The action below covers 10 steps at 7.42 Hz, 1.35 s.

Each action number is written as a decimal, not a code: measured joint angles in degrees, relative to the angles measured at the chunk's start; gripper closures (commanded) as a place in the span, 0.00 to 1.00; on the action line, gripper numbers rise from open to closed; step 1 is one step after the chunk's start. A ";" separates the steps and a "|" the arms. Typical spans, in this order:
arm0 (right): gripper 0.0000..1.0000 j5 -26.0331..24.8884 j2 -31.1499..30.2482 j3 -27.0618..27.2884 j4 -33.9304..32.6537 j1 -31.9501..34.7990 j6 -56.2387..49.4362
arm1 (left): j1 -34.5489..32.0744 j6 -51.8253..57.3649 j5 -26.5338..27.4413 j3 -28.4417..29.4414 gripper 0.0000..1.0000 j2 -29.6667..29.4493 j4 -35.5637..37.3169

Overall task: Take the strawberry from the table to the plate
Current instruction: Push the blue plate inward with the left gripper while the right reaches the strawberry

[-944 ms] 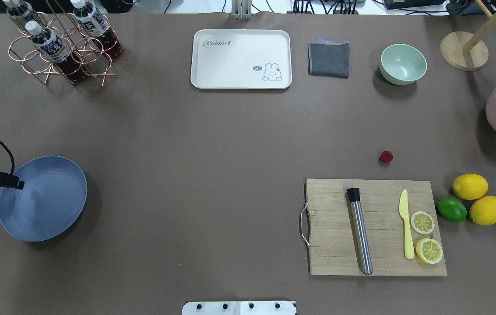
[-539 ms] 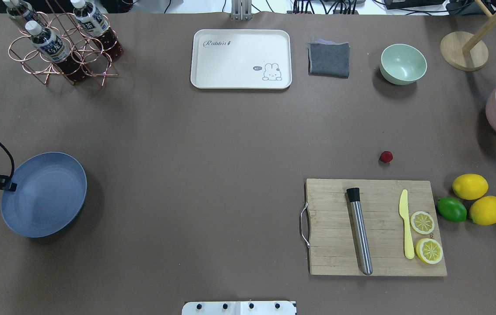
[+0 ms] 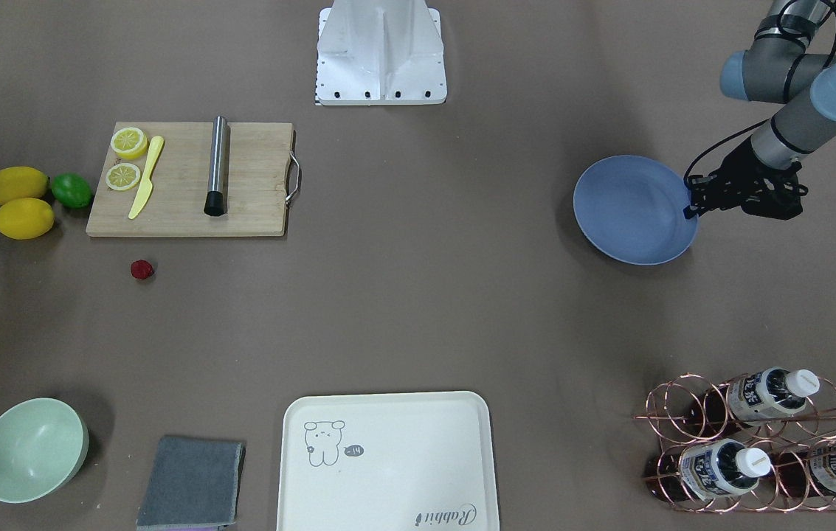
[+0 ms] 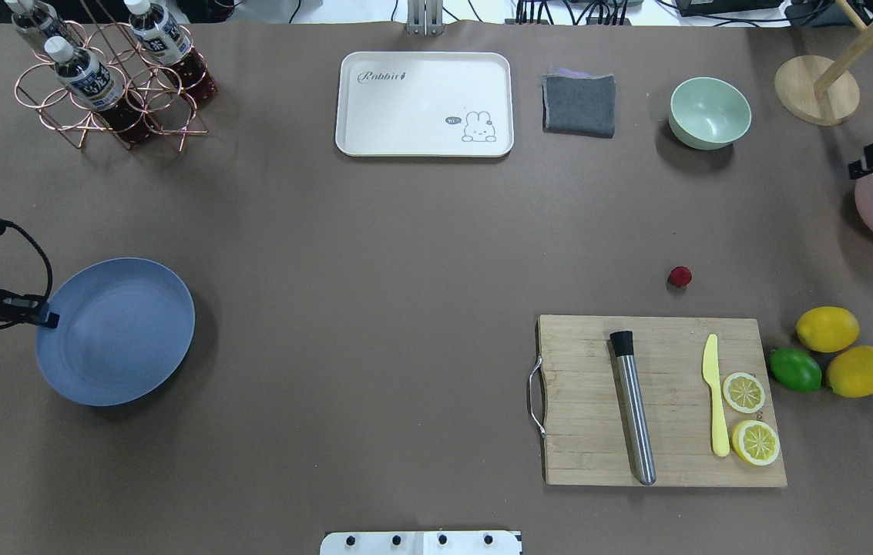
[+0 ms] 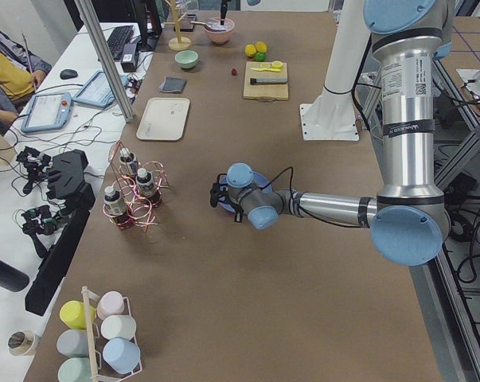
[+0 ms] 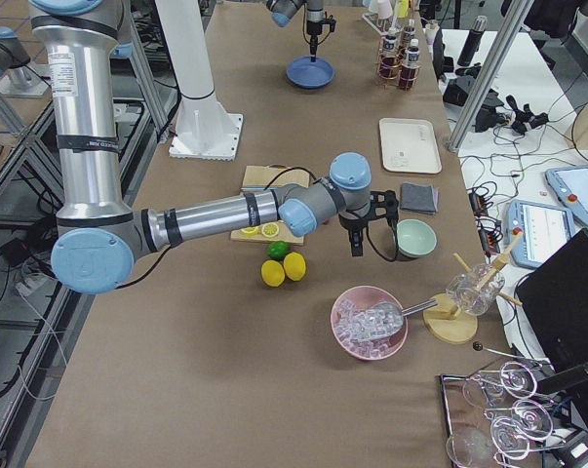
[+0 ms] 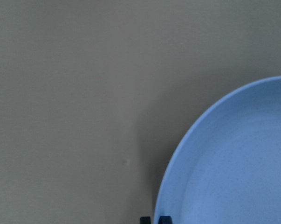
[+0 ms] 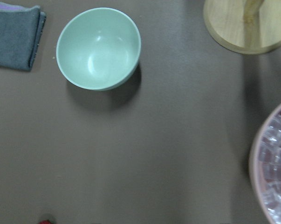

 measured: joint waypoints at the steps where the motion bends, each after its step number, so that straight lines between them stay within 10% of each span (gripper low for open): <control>1: 0.12 -1.53 2.32 -0.06 0.05 -3.67 3.00 | -0.06 -1.49 -0.20 -1.95 1.00 -4.42 6.48; 4: 0.15 -8.24 5.58 -0.17 0.07 -14.03 8.20 | 2.44 -11.56 0.60 -6.25 1.00 -17.74 21.11; 8: 0.19 -13.91 6.37 -3.25 0.00 -23.69 9.50 | 14.37 -25.86 9.19 -5.52 1.00 -27.17 22.88; 10: 0.42 -14.11 6.45 -4.45 0.12 -25.88 9.61 | 17.74 -29.18 12.00 -3.98 1.00 -29.94 22.83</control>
